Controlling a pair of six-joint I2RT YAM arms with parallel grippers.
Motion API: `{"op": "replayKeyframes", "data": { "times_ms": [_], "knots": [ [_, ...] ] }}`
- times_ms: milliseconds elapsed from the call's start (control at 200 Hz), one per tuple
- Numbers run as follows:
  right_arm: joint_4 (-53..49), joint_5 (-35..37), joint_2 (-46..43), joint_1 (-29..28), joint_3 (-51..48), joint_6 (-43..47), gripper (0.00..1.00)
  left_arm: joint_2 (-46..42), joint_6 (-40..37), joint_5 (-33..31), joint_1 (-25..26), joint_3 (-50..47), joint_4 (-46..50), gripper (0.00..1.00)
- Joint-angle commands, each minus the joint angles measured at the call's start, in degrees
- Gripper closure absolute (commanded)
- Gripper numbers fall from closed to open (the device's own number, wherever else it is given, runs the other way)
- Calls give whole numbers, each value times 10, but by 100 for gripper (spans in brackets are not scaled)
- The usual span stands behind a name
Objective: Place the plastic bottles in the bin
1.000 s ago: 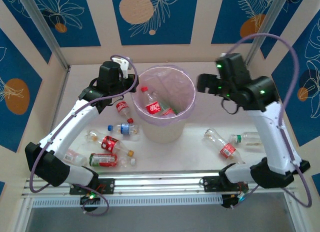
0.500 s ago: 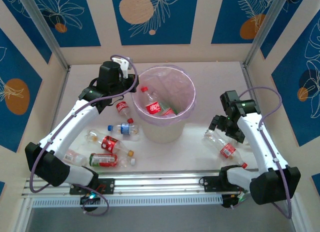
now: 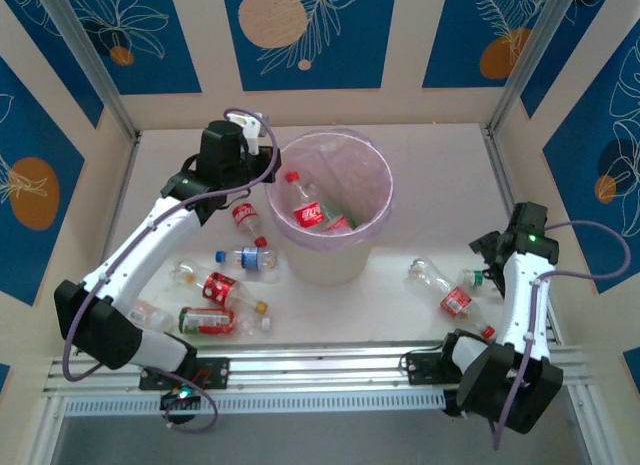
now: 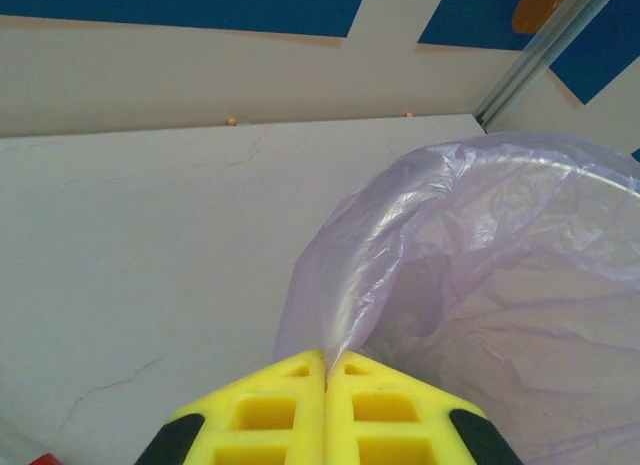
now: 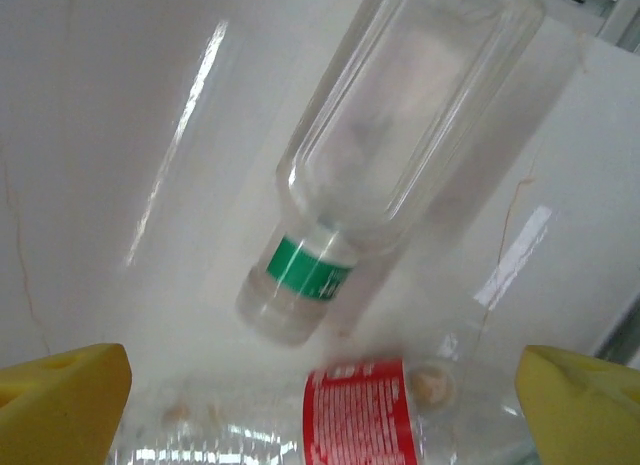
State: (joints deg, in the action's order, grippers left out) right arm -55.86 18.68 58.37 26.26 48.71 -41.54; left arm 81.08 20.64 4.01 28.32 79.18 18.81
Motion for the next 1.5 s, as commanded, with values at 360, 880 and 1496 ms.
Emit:
{"op": "replayKeyframes", "data": {
  "times_ms": [360,880,1496],
  "knots": [
    [229,-75,129,121,-72,10,1,5,0,26,3,3,0,100],
    [300,-110,211,121,-84,25,12,13,-1,19,4,10,2,100],
    [270,-103,202,85,-37,58,33,17,-2,16,3,22,7,100]
  ]
}}
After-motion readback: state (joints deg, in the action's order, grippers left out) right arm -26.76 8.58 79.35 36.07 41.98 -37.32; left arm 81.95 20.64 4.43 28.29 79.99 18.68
